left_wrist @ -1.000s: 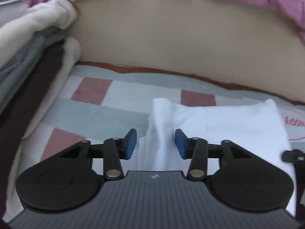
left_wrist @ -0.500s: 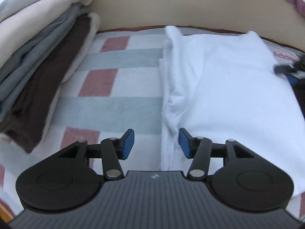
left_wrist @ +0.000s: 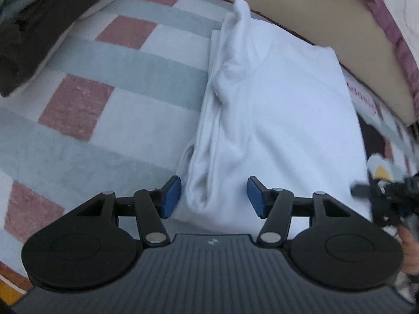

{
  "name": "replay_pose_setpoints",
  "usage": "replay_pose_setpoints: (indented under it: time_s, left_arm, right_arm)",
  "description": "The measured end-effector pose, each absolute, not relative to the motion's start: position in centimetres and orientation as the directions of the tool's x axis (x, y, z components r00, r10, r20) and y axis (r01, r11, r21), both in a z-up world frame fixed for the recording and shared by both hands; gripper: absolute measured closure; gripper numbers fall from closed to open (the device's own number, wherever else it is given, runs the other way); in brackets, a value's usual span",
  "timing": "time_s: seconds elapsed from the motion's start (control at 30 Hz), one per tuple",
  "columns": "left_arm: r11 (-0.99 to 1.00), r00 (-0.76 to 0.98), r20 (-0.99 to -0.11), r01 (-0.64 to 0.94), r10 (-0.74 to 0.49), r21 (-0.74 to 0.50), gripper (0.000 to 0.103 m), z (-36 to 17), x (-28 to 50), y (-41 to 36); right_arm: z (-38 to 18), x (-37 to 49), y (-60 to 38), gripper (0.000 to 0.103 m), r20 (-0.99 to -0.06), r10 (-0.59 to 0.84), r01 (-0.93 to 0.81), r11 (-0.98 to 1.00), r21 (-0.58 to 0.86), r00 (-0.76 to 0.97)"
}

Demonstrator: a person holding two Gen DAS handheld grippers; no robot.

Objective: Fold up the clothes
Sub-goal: 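Grasp the end of the folded white shirt with the right gripper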

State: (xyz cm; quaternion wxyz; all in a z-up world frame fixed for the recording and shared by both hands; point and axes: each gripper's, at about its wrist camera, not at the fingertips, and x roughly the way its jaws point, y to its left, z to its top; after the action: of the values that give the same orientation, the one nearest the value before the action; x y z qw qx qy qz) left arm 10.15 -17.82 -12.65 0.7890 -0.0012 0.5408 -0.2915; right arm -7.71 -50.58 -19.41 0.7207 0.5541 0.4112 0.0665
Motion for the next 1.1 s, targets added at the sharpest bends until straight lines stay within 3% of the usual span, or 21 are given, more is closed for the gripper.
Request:
replay_pose_setpoints:
  time_s: [0.07, 0.1, 0.13, 0.17, 0.3, 0.37, 0.43, 0.47, 0.5, 0.57, 0.73, 0.83, 0.97, 1.1]
  left_arm:
    - [0.825, 0.267, -0.847, 0.482, -0.460, -0.296, 0.049, -12.6, 9.4, -17.7]
    - [0.826, 0.280, -0.842, 0.481, -0.461, -0.292, 0.057, -12.6, 9.3, -17.5]
    - [0.829, 0.292, -0.838, 0.479, -0.461, -0.289, 0.082, -12.6, 9.2, -17.3]
    - [0.836, 0.308, -0.843, 0.482, -0.441, -0.262, 0.088, -12.4, 9.2, -17.3]
    - [0.867, 0.324, -0.857, 0.436, -0.401, -0.241, 0.087, -12.3, 9.9, -16.8]
    - [0.875, 0.339, -0.860, 0.433, -0.381, -0.218, 0.082, -12.1, 9.5, -16.7]
    - [0.874, 0.378, -0.855, 0.459, -0.355, -0.160, 0.069, -11.9, 8.8, -16.9]
    - [0.871, 0.401, -0.849, 0.474, -0.344, -0.129, 0.068, -11.8, 8.4, -17.0]
    - [0.860, 0.424, -0.836, 0.501, -0.347, -0.102, 0.067, -11.4, 7.8, -17.2]
    - [0.823, 0.490, -0.781, 0.566, -0.387, -0.053, 0.067, -10.3, 6.1, -17.2]
    - [0.641, 0.503, -0.565, 0.765, -0.654, -0.061, 0.038, -6.7, 1.8, -16.1]
    - [0.554, 0.438, -0.526, 0.829, -0.729, -0.078, 0.035, -5.7, 1.0, -16.7]
    - [0.431, 0.330, -0.537, 0.900, -0.776, -0.070, 0.031, -5.9, -0.4, -19.4]
    - [0.332, 0.314, -0.521, 0.941, -0.794, 0.062, 0.022, -6.4, -2.8, -23.5]
  right_arm:
    - [-19.9, -8.4, -48.7, 0.046, -0.503, 0.575, 0.344, 0.370, 0.863, 0.645]
    - [-19.9, -8.4, -48.3, 0.046, -0.500, 0.570, 0.331, 0.379, 0.864, 0.652]
    - [-19.7, -8.3, -48.1, 0.047, -0.502, 0.565, 0.328, 0.386, 0.862, 0.655]
    - [-19.6, -8.3, -48.0, 0.047, -0.505, 0.559, 0.325, 0.393, 0.860, 0.658]
    - [-20.0, -9.5, -48.8, 0.048, -0.487, 0.530, 0.368, 0.320, 0.873, 0.694]
    - [-20.1, -10.4, -49.1, 0.048, -0.488, 0.514, 0.382, 0.304, 0.873, 0.706]
    - [-19.9, -10.5, -48.9, 0.054, -0.498, 0.496, 0.389, 0.314, 0.866, 0.711]
    - [-19.6, -10.4, -48.6, 0.074, -0.512, 0.475, 0.385, 0.344, 0.857, 0.716]
    - [-19.0, -10.4, -48.3, 0.082, -0.533, 0.438, 0.373, 0.402, 0.836, 0.723]
    - [-17.3, -9.6, -47.2, 0.084, -0.541, 0.391, 0.312, 0.514, 0.799, 0.744]
    - [-14.3, -8.8, -46.9, 0.085, -0.445, 0.375, 0.199, 0.540, 0.818, 0.813]
    - [-13.5, -8.7, -47.1, 0.085, -0.434, 0.386, 0.188, 0.531, 0.826, 0.814]
    - [-13.3, -8.8, -47.7, 0.085, -0.425, 0.396, 0.188, 0.512, 0.838, 0.814]
    - [-13.1, -8.9, -48.0, 0.085, -0.414, 0.398, 0.169, 0.522, 0.836, 0.819]
